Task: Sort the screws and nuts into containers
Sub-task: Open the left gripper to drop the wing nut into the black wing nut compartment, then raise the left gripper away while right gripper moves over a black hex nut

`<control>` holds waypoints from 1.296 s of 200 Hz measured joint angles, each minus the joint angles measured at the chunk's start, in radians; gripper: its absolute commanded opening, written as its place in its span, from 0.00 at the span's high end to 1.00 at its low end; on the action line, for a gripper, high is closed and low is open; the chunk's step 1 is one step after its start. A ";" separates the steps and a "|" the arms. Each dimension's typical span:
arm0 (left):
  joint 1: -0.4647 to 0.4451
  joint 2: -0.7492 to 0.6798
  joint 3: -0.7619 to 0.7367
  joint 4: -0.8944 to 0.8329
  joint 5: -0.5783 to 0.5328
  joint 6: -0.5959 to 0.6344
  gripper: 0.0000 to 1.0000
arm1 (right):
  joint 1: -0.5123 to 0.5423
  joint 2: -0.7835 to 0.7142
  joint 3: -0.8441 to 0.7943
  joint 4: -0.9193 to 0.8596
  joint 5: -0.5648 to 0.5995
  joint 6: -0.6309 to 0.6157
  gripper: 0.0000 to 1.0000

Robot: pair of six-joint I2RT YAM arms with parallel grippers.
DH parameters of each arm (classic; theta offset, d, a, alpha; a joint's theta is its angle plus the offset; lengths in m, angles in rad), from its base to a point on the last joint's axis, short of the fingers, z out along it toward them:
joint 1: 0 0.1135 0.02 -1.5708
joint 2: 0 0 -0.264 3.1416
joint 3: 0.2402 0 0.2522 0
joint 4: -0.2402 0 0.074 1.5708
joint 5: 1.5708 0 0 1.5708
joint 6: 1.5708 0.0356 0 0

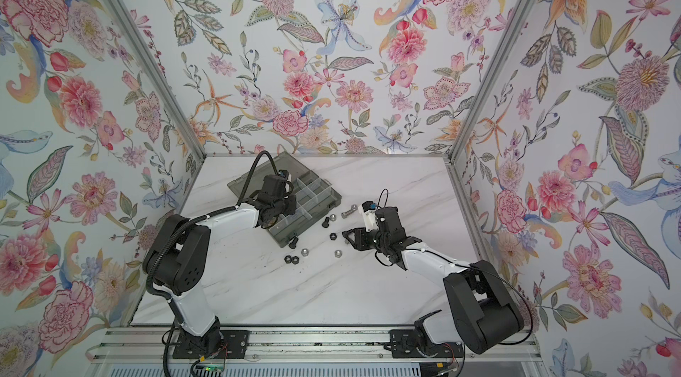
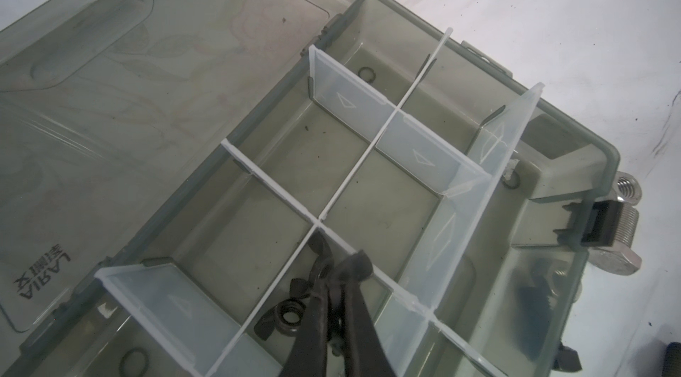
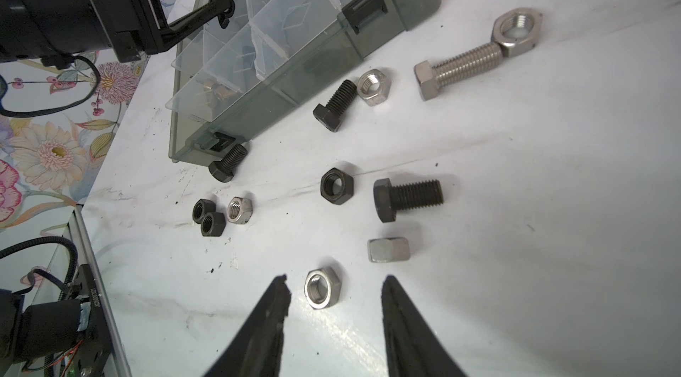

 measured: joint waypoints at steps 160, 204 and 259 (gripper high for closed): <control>0.000 -0.180 -0.058 -0.001 0.005 -0.010 0.52 | 0.002 0.000 0.000 0.000 -0.006 0.000 0.54; -0.010 -0.384 -0.200 0.026 0.049 -0.062 0.43 | 0.010 -0.008 0.000 0.000 0.005 -0.006 0.53; -0.053 -0.571 -0.420 0.057 0.080 -0.158 0.31 | 0.052 -0.010 0.009 -0.020 0.067 -0.029 0.51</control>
